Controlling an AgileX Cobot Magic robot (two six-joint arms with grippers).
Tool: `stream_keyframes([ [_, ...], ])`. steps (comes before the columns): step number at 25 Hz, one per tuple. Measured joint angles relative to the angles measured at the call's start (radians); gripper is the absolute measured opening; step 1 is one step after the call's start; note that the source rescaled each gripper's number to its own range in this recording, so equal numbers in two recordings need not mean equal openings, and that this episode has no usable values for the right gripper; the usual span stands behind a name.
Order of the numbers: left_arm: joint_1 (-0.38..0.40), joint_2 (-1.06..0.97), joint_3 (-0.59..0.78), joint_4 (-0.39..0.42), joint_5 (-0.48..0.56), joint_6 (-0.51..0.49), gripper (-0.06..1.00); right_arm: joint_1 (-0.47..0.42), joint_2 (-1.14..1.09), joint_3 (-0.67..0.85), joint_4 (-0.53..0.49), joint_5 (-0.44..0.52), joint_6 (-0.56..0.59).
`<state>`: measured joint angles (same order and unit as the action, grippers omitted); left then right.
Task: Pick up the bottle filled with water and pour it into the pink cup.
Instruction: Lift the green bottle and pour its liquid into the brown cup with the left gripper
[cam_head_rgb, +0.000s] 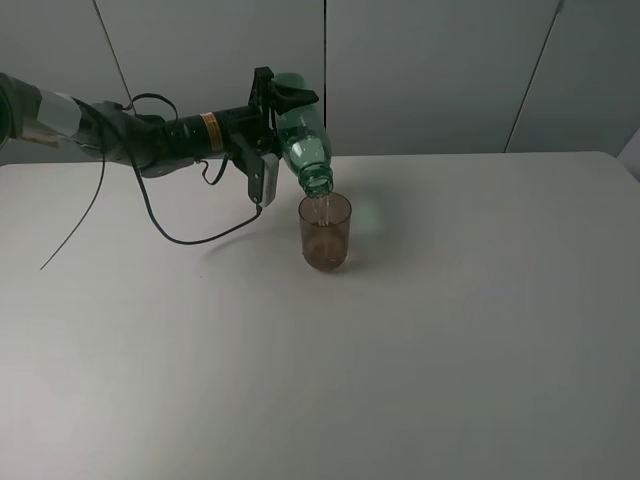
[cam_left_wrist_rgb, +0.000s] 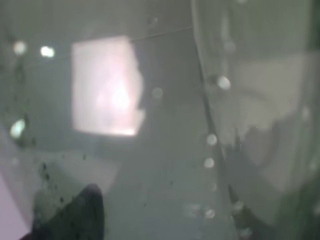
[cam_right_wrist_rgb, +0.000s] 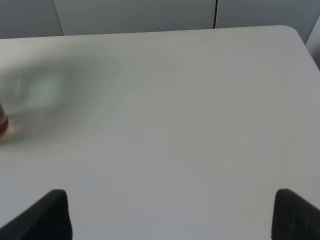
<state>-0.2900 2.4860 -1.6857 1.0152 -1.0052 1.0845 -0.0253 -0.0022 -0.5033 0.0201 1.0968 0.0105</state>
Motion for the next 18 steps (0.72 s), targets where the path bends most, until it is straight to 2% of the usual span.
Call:
stream_keyframes([
  [18, -0.004, -0.007, 0.0, 0.015, 0.0, 0.028, 0.0, 0.0, 0.0, 0.0, 0.0, 0.0, 0.0],
])
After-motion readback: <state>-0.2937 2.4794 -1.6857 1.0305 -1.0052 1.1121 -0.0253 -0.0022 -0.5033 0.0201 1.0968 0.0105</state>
